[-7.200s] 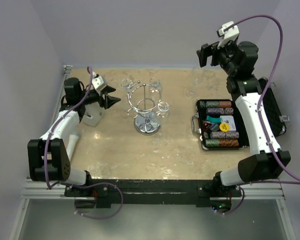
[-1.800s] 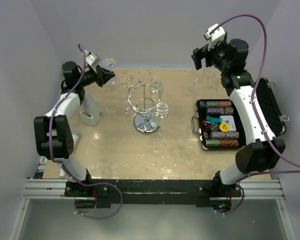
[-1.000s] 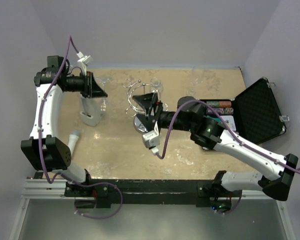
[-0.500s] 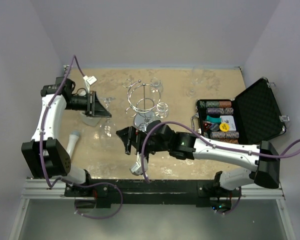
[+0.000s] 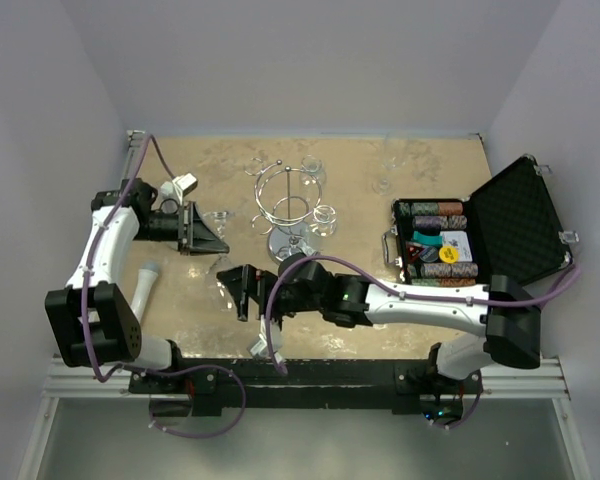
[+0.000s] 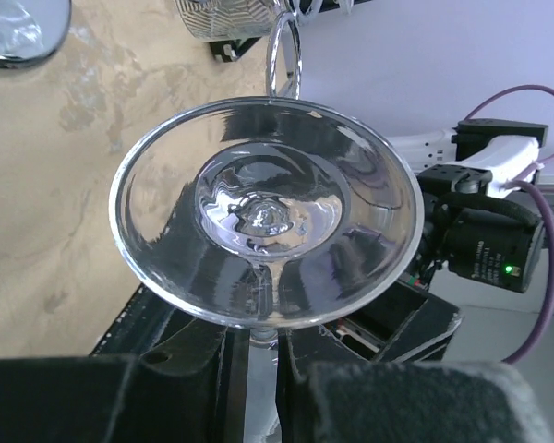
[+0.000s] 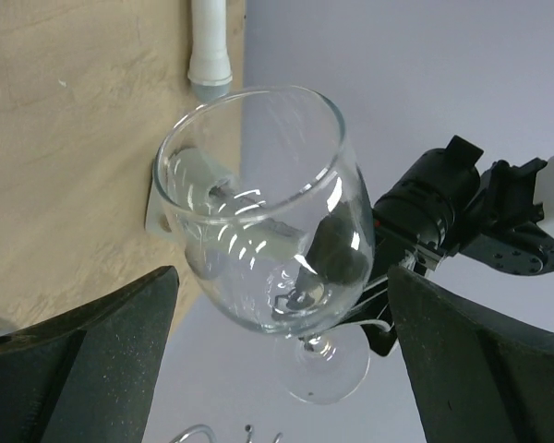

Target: Take the wine glass off the wine glass rack

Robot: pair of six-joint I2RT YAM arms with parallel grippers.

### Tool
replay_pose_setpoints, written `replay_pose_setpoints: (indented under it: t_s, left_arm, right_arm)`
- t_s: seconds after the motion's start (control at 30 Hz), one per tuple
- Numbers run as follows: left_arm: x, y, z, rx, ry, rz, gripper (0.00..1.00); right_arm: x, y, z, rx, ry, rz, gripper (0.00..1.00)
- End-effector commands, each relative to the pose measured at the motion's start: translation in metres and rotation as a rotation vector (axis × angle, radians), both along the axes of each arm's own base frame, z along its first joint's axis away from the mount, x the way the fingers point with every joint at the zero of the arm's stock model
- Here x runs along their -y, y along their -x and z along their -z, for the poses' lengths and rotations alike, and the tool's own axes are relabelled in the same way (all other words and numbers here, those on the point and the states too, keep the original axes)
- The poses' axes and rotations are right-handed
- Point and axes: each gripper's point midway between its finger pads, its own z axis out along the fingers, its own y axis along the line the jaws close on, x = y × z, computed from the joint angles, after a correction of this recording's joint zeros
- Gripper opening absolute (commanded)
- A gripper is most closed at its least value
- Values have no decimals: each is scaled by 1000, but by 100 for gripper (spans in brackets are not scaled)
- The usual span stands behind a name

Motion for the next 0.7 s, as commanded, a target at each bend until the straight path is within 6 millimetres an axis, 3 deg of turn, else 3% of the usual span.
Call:
replay_pose_setpoints:
  t_s: [0.0, 0.17, 0.37, 0.67]
  left_arm:
    - [7, 7, -25, -23, 168, -15, 0]
    - [10, 12, -24, -102, 266, -21, 0]
    - [10, 18, -25, -225, 377, -20, 0]
    - [10, 14, -23, -226, 372, -20, 0]
  right_arm:
    - [-11, 6, -12, 81, -32, -58, 99]
    - [-13, 10, -5, 107, -12, -84, 98]
    - [-14, 15, -12, 127, -51, -102, 96]
    - [-11, 26, -10, 114, -32, -136, 92]
